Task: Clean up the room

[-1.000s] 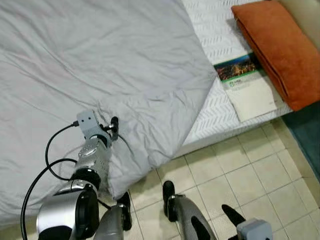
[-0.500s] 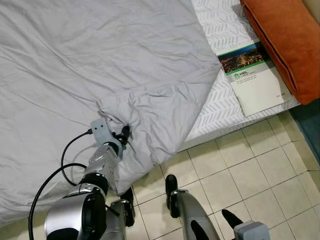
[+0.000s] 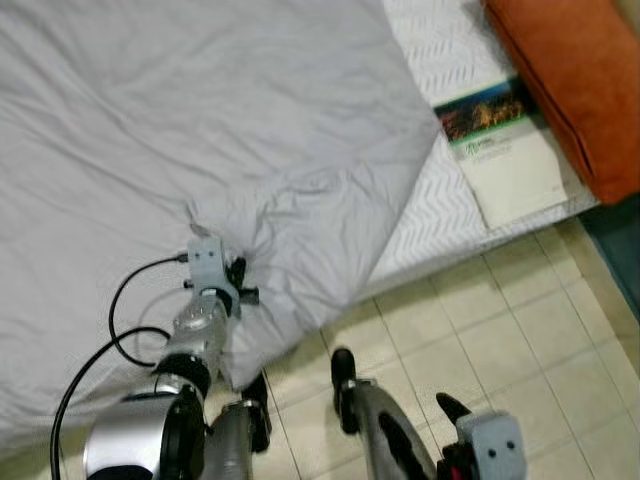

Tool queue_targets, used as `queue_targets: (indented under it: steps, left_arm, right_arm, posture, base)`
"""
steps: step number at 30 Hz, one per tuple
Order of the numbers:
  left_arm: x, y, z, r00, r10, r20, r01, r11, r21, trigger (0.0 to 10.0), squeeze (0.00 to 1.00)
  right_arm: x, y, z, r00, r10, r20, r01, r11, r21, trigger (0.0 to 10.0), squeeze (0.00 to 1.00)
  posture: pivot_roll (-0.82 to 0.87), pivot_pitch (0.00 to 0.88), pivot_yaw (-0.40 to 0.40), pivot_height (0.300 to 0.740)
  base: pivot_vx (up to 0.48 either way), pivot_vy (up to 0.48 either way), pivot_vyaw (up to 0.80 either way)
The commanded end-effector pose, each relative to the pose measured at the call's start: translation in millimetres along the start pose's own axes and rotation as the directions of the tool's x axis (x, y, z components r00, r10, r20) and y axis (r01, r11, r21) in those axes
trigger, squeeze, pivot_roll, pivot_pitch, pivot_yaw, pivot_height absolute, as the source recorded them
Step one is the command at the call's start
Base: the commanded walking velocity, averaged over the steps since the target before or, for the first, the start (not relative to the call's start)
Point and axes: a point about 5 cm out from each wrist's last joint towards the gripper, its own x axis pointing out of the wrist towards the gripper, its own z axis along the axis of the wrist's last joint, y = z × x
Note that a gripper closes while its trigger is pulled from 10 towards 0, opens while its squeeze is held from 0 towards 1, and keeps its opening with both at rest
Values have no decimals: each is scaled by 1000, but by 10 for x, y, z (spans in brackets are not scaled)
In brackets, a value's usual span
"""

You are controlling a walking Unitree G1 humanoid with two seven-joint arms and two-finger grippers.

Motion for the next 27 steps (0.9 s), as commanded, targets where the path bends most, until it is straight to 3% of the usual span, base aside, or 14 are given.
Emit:
queue_targets:
  steps: [1,2,3,4,5,7,14,15,27]
  left_arm:
    - [-77,2,-244,998,-5,-67,9,999,50,0,0]
    - [-81,-21,-263,997,-8,-74,13,998,67,0,0]
    - [-84,-115,-299,995,-47,-90,57,991,118,10000,0]
    - [-84,-115,-299,995,-47,-90,57,991,118,10000,0]
    - [-84,-198,-298,992,-97,-83,108,984,139,10000,0]
    - [-85,-234,-294,990,-116,-75,127,978,163,10000,0]
    - [-83,-320,-329,986,-128,-107,149,965,217,10000,0]
    - [-81,-406,-337,980,-156,-122,183,951,249,10000,0]
    - [-177,-691,-580,947,-239,-214,290,924,249,10000,0]
  right_arm:
    - [-10,-46,-172,997,5,-80,-2,999,33,10000,0]
    - [54,-87,-198,996,3,-84,0,999,33,10000,0]
    - [187,-196,-204,997,-16,-74,18,1000,23,10000,0]
    - [187,-196,-204,997,-16,-74,18,1000,23,10000,0]
    - [357,-293,-178,998,-22,-58,22,1000,4,10000,0]
    - [506,-357,-108,999,-21,-29,20,1000,-18,10000,0]
    - [836,-495,56,999,-19,34,21,999,-39,10000,0]
    - [907,-484,80,999,6,39,-4,998,-60,10000,0]
    - [953,-528,21,1000,10,24,-8,997,-83,10000,0]
  posture:
    - [-258,432,-6,740]
    - [-249,412,-2,740]
    - [-228,344,11,740]
    - [-228,344,11,740]
    - [-205,274,22,740]
    - [-194,219,29,740]
    - [-171,157,11,740]
    - [-172,139,12,740]
    - [-219,141,6,740]
  base:
    - [0,0,0]
    - [0,0,0]
    - [0,0,0]
    - [0,0,0]
    - [0,0,0]
    - [0,0,0]
    - [0,-343,0]
    - [0,-480,0]
    - [0,-480,0]
